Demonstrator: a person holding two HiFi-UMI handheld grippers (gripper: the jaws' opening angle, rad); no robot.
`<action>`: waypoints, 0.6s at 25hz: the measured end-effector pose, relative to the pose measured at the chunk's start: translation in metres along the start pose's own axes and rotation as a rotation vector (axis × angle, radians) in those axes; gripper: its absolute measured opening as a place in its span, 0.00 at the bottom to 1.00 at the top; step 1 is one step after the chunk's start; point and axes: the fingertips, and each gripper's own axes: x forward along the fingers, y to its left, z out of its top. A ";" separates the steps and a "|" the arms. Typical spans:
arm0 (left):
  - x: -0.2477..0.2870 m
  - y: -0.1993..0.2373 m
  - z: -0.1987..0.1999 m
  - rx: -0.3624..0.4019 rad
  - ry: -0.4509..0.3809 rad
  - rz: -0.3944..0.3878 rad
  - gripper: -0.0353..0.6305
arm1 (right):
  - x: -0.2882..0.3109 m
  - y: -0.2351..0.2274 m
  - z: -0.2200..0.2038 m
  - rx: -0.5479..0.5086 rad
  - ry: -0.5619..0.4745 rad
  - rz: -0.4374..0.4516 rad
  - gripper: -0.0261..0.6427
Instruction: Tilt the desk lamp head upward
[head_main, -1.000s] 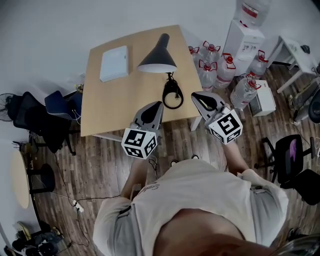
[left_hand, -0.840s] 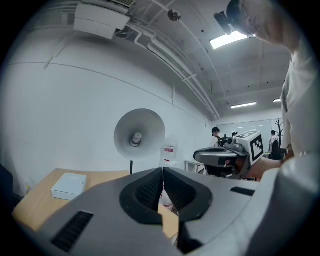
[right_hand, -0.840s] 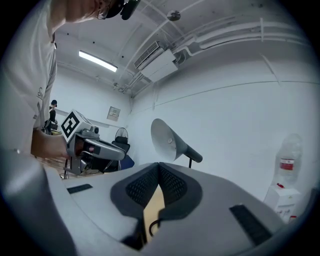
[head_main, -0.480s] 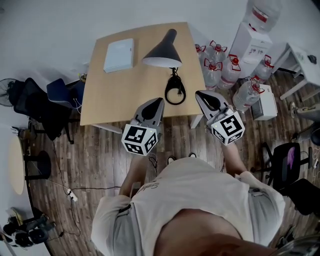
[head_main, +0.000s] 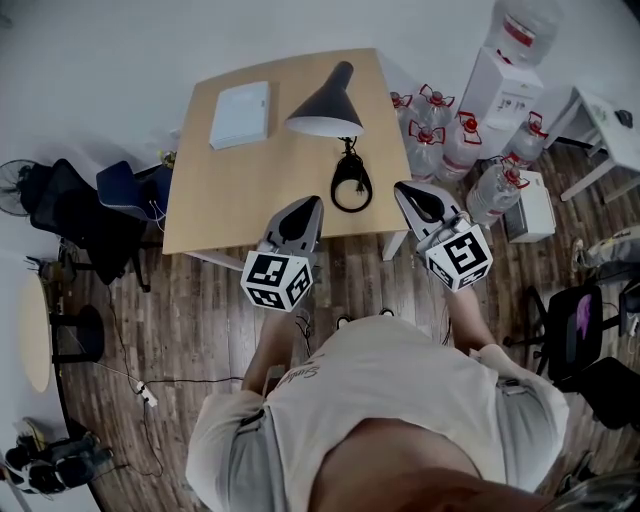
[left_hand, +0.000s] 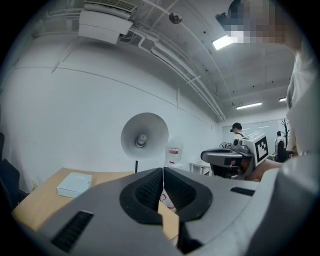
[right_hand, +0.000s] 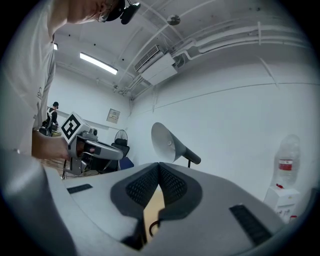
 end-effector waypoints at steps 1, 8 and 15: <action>0.001 -0.001 0.001 0.002 0.000 -0.001 0.08 | 0.000 0.000 0.000 0.000 0.001 0.004 0.03; -0.002 -0.009 0.001 0.017 0.011 -0.012 0.08 | -0.005 0.004 -0.003 0.007 0.000 0.004 0.03; -0.008 -0.010 -0.012 0.008 0.040 0.001 0.08 | -0.011 0.009 -0.014 0.026 0.014 0.009 0.03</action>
